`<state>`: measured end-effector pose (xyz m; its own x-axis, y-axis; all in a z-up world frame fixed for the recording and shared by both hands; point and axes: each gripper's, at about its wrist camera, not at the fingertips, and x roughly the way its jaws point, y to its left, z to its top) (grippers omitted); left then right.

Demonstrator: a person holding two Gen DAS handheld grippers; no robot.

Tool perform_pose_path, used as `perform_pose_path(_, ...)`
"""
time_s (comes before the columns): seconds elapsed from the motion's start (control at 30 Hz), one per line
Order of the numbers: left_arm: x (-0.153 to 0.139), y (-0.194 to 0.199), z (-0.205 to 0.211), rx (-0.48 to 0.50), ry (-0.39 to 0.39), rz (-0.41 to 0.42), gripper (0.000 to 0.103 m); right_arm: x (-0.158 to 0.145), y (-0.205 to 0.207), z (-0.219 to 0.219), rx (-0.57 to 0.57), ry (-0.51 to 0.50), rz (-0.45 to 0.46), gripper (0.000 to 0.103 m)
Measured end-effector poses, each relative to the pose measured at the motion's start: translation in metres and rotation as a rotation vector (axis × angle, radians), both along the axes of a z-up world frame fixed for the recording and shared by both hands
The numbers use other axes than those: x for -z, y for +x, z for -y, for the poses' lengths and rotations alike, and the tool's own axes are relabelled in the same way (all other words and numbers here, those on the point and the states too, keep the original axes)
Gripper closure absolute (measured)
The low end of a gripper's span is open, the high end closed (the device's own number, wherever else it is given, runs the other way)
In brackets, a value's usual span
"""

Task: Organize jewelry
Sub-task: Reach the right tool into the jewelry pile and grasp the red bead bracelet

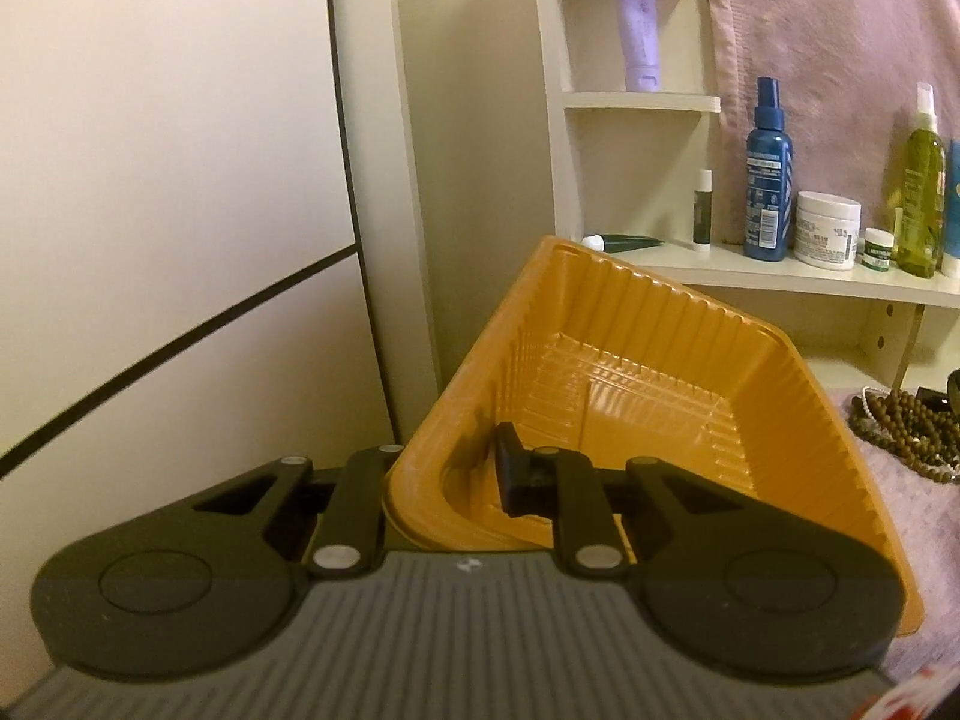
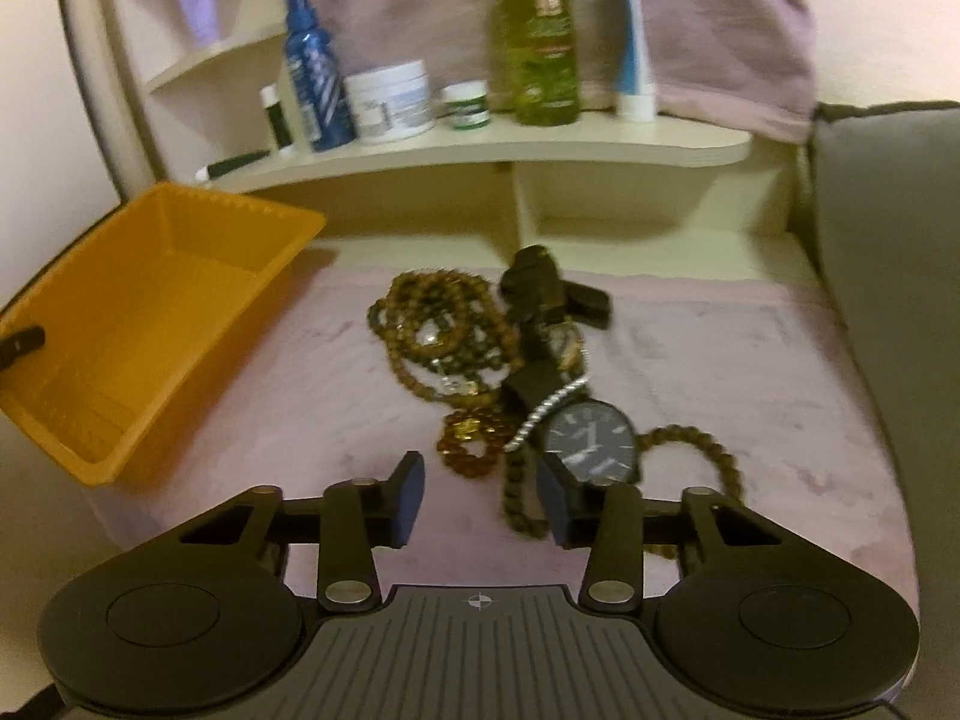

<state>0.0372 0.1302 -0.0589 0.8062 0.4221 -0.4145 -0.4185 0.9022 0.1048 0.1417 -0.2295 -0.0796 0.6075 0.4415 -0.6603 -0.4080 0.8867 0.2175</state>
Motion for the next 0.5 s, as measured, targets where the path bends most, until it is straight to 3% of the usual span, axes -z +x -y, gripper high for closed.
perform_pose_path(0.23,-0.003,0.001,0.000,-0.004,-0.004,0.007,0.085,0.014,0.014,-0.018,0.021,-0.041,-0.058,0.068)
perform_pose_path(0.47,-0.004,-0.001,0.001,-0.012,-0.011,0.005,0.085,0.016,0.021,-0.034,0.060,-0.069,-0.041,0.069)
perform_pose_path(0.5,-0.004,-0.001,0.001,-0.011,-0.010,0.005,0.085,0.016,0.021,-0.034,0.060,-0.069,-0.041,0.073)
